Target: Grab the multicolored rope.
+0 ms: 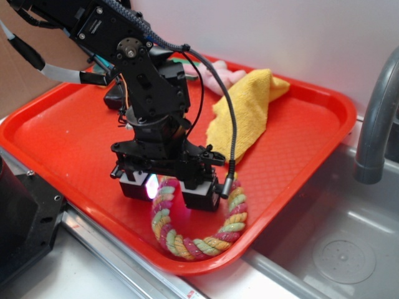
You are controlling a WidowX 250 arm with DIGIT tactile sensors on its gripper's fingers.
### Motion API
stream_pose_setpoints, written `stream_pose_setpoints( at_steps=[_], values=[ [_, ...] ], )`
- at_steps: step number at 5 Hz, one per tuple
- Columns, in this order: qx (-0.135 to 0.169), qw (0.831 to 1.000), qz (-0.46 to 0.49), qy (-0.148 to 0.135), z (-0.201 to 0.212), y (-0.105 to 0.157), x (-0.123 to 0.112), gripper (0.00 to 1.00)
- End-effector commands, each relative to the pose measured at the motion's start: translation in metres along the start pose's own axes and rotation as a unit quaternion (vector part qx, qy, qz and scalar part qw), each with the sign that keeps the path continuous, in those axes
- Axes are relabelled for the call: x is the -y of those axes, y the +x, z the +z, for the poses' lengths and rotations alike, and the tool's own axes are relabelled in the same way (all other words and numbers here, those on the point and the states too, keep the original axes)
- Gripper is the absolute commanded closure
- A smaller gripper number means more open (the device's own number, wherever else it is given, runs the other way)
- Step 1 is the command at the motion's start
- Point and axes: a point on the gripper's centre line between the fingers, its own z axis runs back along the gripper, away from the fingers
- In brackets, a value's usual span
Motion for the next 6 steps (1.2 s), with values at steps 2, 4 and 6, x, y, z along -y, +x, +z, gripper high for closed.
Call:
stream_pose_setpoints(
  at_steps=[2, 4, 6],
  values=[
    [-0.022, 0.999, -0.018, 0.023, -0.006, 0.017, -0.016, 1.00],
    [0.073, 0.997, -0.006, -0.016, 0.097, 0.064, -0.073, 1.00],
    [0.056, 0.997, -0.034, -0.050, 0.180, 0.104, -0.138, 1.00]
  ],
)
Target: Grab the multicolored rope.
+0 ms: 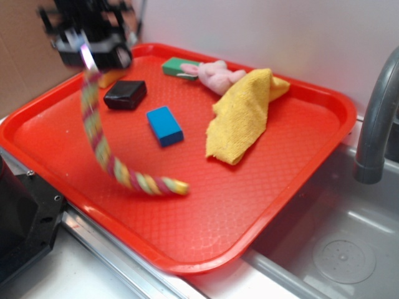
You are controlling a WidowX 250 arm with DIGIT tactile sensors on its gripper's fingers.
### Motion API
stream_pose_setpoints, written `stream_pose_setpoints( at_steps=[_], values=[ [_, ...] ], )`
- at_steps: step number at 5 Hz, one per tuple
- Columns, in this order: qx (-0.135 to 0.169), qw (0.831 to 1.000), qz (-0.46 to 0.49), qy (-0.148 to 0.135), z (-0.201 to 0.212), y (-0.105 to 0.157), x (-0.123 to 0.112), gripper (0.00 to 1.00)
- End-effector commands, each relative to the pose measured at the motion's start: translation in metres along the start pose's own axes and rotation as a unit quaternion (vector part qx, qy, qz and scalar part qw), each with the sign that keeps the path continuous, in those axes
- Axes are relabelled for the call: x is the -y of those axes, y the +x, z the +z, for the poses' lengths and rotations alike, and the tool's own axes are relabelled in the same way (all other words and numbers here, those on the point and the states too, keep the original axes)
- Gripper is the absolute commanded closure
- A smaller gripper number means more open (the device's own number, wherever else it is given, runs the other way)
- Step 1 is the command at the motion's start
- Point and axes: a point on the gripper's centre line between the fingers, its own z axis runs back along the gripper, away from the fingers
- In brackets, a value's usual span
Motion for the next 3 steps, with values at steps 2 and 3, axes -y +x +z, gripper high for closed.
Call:
stream_pose_setpoints(
  at_steps=[2, 3],
  values=[
    [-0.010, 0.986, -0.163, -0.020, 0.060, 0.010, -0.011, 1.00],
    [0.004, 0.983, -0.181, 0.008, 0.057, 0.010, -0.005, 1.00]
  ],
)
